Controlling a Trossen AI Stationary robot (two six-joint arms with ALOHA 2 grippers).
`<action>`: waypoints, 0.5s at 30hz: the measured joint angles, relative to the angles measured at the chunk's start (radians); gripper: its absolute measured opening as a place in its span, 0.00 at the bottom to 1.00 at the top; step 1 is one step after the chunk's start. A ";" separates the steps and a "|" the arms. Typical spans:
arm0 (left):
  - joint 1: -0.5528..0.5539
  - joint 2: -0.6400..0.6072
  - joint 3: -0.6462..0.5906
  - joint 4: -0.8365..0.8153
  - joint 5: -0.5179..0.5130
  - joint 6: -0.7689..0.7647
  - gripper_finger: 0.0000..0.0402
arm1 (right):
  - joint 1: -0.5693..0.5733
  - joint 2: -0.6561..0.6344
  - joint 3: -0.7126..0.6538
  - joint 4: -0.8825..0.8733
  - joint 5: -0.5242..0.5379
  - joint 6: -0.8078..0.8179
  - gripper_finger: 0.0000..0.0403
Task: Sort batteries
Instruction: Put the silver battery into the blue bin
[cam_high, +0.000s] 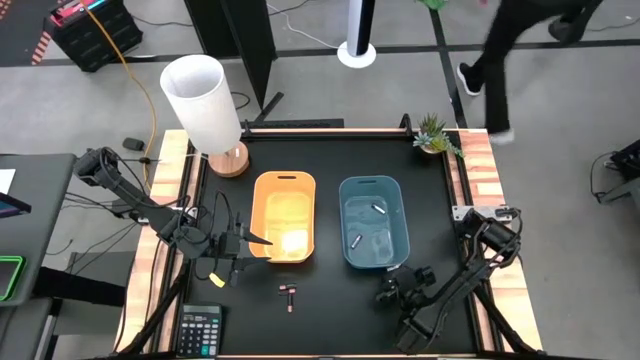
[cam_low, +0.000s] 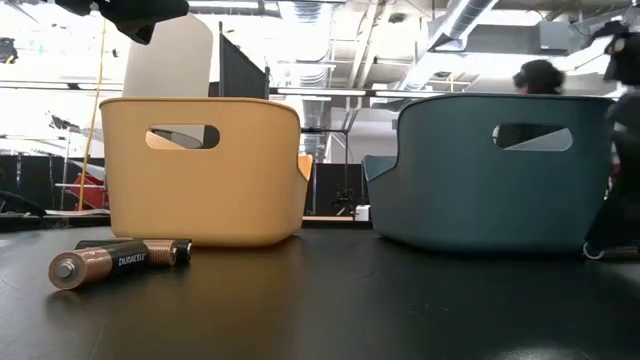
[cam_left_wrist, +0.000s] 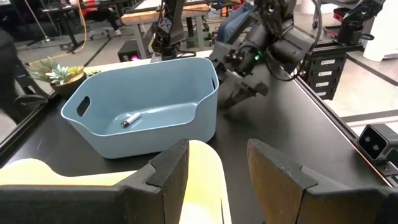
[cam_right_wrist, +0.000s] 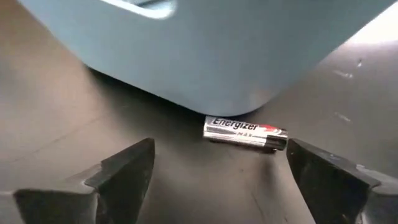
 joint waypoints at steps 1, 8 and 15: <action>0.000 0.000 0.000 -0.001 0.000 0.000 0.39 | 0.002 0.000 -0.015 0.003 -0.002 0.006 0.96; 0.000 0.000 0.000 -0.025 0.000 -0.001 0.39 | -0.021 -0.011 -0.078 0.063 0.017 0.011 0.96; 0.000 0.000 0.000 -0.025 0.000 -0.001 0.39 | -0.030 -0.011 -0.101 0.090 0.046 0.004 0.96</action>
